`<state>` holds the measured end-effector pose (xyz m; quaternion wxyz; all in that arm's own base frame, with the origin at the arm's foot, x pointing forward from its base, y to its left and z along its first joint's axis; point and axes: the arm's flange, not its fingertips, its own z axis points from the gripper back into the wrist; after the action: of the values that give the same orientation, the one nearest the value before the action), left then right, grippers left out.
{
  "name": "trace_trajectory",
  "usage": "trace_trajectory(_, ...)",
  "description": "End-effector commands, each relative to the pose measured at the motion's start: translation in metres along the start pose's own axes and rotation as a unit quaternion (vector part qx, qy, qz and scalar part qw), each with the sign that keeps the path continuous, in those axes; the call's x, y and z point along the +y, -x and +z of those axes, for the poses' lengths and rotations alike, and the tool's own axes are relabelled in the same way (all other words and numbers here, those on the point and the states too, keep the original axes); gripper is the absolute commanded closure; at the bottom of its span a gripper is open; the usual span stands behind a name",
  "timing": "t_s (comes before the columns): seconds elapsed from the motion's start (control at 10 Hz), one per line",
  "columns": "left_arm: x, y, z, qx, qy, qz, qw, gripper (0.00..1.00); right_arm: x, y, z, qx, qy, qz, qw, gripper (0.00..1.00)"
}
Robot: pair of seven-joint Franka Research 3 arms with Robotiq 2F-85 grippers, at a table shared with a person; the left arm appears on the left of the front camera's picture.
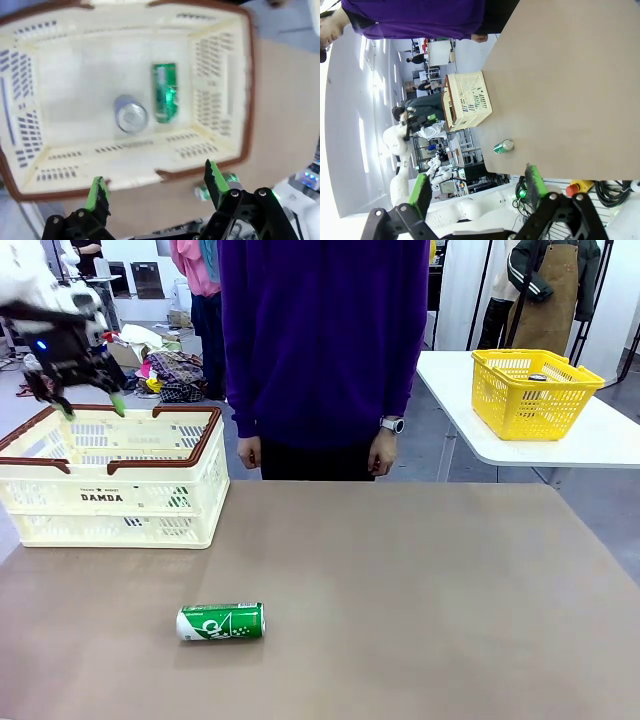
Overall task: Place the drinks into the Shopping basket.
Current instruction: Pick up one drink and place it into the Shopping basket.
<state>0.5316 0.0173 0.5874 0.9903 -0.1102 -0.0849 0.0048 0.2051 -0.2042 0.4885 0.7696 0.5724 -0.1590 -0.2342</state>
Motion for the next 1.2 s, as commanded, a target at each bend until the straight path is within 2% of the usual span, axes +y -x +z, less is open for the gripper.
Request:
trace_trajectory(0.0, 0.01, 0.05, 0.014, -0.015, 0.109, -0.046, 0.993, 0.0, 0.005, -0.001, 0.0, -0.002, -0.012, -0.004, 1.0, 0.0)
trace_trajectory(0.1, 0.027, 0.072, 0.013, -0.006, 0.194, -0.011, 0.981, 0.0, 0.005, -0.001, 0.0, -0.002, -0.012, -0.004, 1.0, 0.0)
trace_trajectory(0.2, 0.055, 0.099, 0.005, 0.006, 0.297, -0.006, 0.955, 0.0, 0.005, -0.001, 0.0, -0.002, -0.012, -0.004, 1.0, 0.0)
trace_trajectory(0.3, 0.088, 0.129, -0.011, 0.013, 0.401, 0.02, 0.916, 0.0, 0.005, -0.001, 0.0, -0.002, -0.012, -0.004, 1.0, 0.0)
trace_trajectory(0.4, 0.117, 0.15, -0.029, 0.007, 0.452, 0.04, 0.891, 0.0, 0.005, -0.001, 0.0, -0.002, -0.012, -0.004, 1.0, 0.0)
trace_trajectory(0.5, 0.141, 0.169, -0.045, 0.018, 0.485, 0.031, 0.874, 0.0, 0.005, -0.001, 0.0, -0.002, -0.012, -0.004, 1.0, 0.0)
trace_trajectory(0.6, 0.165, 0.184, -0.062, 0.002, 0.509, 0.079, 0.857, 0.0, 0.005, -0.001, 0.0, -0.002, -0.012, -0.004, 1.0, 0.0)
trace_trajectory(0.7, 0.174, 0.194, -0.076, -0.001, 0.487, 0.064, 0.871, 0.0, 0.005, -0.001, 0.0, -0.002, -0.012, -0.004, 1.0, 0.0)
trace_trajectory(0.8, 0.172, 0.187, -0.08, -0.013, 0.441, 0.088, 0.893, 0.0, 0.005, -0.001, 0.0, -0.002, -0.012, -0.004, 1.0, 0.0)
trace_trajectory(0.9, 0.172, 0.205, -0.071, -0.005, 0.503, 0.067, 0.861, 0.0, 0.005, -0.001, 0.0, -0.002, -0.012, -0.004, 1.0, 0.0)
trace_trajectory(1.1, 0.172, 0.205, -0.071, -0.005, 0.503, 0.067, 0.861, 0.0, 0.005, -0.001, 0.0, -0.002, -0.012, -0.004, 1.0, 0.0)
